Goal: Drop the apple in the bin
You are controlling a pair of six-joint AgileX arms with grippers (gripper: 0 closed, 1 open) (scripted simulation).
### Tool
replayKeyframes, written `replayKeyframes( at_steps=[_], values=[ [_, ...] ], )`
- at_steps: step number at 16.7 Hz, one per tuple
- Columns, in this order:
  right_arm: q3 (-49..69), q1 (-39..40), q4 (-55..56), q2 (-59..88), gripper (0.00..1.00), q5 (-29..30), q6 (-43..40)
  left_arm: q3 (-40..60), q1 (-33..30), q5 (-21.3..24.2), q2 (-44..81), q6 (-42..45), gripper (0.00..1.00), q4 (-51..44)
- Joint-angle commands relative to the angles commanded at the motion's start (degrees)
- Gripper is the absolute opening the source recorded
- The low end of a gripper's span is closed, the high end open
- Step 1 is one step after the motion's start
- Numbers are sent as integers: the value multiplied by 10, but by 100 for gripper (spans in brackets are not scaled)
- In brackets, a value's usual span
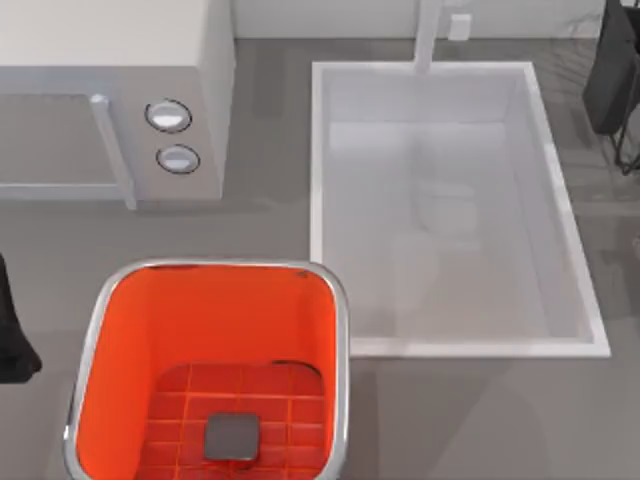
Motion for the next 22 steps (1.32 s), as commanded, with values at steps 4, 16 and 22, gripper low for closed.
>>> replayKeyframes(
  at_steps=[4, 16, 22],
  values=[
    [61, -2, -67, -11, 0, 0, 0, 0, 0, 0, 0, 0, 100, 0],
    [248, -2, -319, -71, 0, 0, -4, 0, 0, 0, 0, 0, 100, 0],
    [311, 61, -355, -23, 0, -4, -16, 0, 0, 0, 0, 0, 100, 0]
  ],
)
